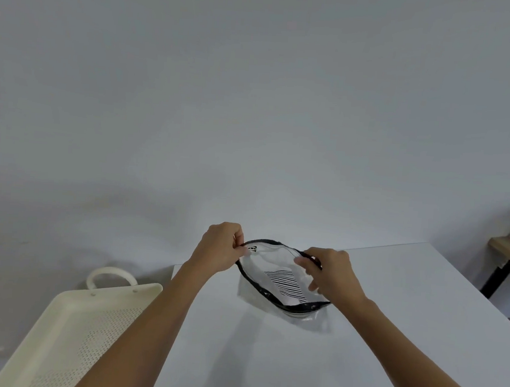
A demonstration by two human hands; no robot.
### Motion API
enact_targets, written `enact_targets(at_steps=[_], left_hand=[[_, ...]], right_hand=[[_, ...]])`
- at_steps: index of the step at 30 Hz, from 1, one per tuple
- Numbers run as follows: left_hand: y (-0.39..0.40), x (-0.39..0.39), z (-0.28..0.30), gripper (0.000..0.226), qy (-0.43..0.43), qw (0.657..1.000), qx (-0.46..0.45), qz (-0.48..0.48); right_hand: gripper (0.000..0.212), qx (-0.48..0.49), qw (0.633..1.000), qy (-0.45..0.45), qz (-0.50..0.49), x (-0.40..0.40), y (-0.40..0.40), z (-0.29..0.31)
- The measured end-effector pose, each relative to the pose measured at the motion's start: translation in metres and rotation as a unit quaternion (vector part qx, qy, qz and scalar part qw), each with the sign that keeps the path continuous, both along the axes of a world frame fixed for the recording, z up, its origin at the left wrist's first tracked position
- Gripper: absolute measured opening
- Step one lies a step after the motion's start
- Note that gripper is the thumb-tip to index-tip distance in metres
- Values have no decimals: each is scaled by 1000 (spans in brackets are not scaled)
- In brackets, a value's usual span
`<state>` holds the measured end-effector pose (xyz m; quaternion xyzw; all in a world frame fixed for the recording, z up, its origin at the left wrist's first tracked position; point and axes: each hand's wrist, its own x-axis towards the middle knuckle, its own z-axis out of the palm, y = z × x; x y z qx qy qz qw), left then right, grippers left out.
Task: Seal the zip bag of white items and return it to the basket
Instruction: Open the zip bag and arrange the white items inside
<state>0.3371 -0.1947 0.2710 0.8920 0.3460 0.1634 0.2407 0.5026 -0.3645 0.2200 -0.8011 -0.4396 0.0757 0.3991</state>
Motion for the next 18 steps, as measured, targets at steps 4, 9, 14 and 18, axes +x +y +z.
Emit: enact_targets(at_steps=[4,9,14,18], left_hand=[[-3,4,-4,20,15,1000,27,-7],[-4,9,-7,16,28,999,34,8],[-6,16,0,10,-21,997,-62,34],[-5,20,3,7,-62,991,-112,35]], right_hand=[[23,-61,988,-144,-16,-1,4,1],[30,-63,980,-187,-29,-10,6,5],[53,29,986,-147,76,-42,3,13],[33,-29,978,-171,115,-49,13,12]])
